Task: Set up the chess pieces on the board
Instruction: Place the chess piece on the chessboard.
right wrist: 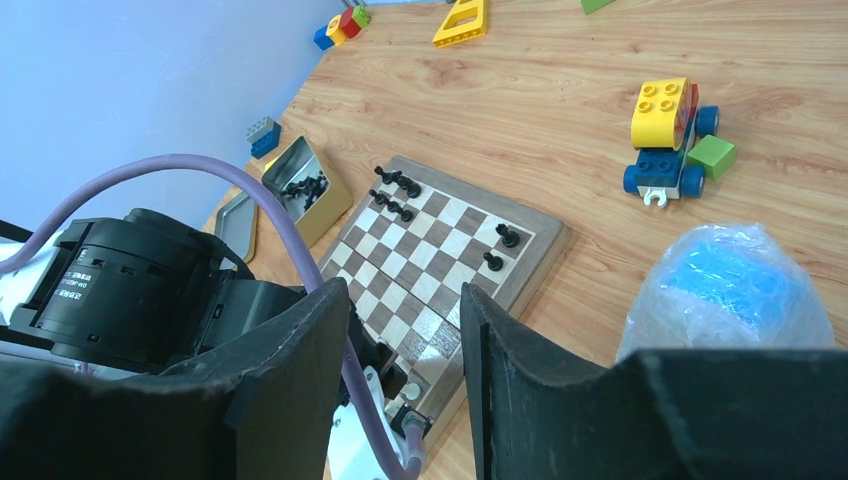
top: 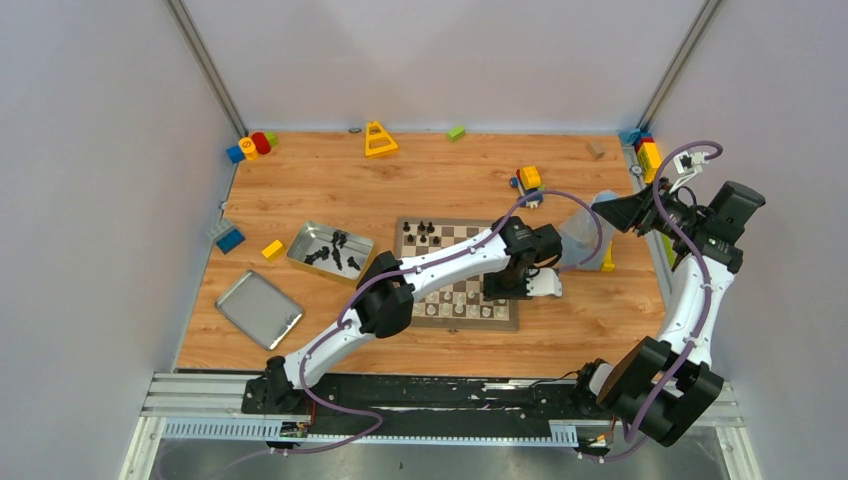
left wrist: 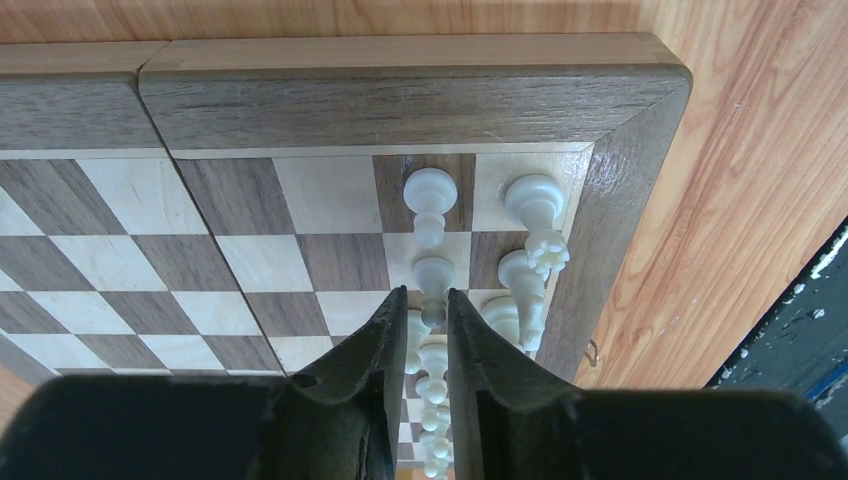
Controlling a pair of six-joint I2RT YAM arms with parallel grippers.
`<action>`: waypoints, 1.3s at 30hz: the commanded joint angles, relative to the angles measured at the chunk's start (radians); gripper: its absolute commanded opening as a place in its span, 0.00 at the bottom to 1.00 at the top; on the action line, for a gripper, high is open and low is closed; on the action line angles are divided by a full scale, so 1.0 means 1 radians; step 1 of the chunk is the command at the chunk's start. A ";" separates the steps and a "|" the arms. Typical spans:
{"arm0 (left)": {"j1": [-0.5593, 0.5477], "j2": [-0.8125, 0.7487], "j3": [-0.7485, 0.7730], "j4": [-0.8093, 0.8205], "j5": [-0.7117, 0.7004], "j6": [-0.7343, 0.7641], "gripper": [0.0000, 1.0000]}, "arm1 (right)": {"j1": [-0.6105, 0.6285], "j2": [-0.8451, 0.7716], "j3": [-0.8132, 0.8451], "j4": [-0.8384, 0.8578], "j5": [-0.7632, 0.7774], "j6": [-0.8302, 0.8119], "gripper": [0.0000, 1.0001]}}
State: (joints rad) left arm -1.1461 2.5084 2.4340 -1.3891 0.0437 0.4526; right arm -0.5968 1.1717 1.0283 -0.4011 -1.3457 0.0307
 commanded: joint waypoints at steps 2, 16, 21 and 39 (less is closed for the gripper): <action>-0.015 -0.012 0.032 0.017 0.011 0.008 0.25 | -0.005 -0.003 -0.001 0.023 -0.035 -0.026 0.46; -0.015 -0.020 0.035 0.022 0.051 0.001 0.14 | -0.005 -0.001 -0.004 0.023 -0.039 -0.026 0.46; -0.015 -0.021 0.037 0.024 0.057 -0.003 0.13 | -0.006 0.000 -0.004 0.023 -0.040 -0.025 0.46; -0.015 -0.033 0.034 0.043 0.033 -0.011 0.27 | -0.005 0.002 -0.005 0.024 -0.043 -0.026 0.46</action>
State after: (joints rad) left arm -1.1465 2.5080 2.4340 -1.3746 0.0711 0.4503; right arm -0.5983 1.1717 1.0275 -0.4004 -1.3521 0.0307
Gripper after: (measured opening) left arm 0.257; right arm 0.458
